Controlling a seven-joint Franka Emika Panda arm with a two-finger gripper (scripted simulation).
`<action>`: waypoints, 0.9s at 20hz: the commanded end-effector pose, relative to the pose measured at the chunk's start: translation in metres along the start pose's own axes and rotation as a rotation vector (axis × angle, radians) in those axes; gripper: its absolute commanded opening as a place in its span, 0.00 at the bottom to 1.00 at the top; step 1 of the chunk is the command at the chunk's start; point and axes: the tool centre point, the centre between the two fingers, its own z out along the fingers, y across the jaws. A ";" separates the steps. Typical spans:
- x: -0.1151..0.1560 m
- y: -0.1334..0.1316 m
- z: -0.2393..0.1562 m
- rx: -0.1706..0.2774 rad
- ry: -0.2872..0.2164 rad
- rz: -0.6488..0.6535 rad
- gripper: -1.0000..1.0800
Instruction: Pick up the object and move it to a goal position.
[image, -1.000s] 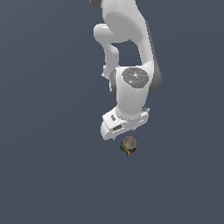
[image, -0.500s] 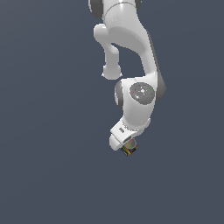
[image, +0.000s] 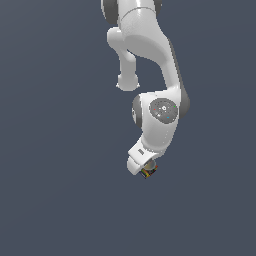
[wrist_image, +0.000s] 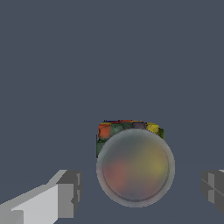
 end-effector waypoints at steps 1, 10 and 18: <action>0.000 0.000 0.006 0.000 -0.001 -0.001 0.96; -0.001 -0.001 0.048 0.001 0.000 -0.005 0.96; 0.001 -0.001 0.049 0.001 0.000 -0.005 0.00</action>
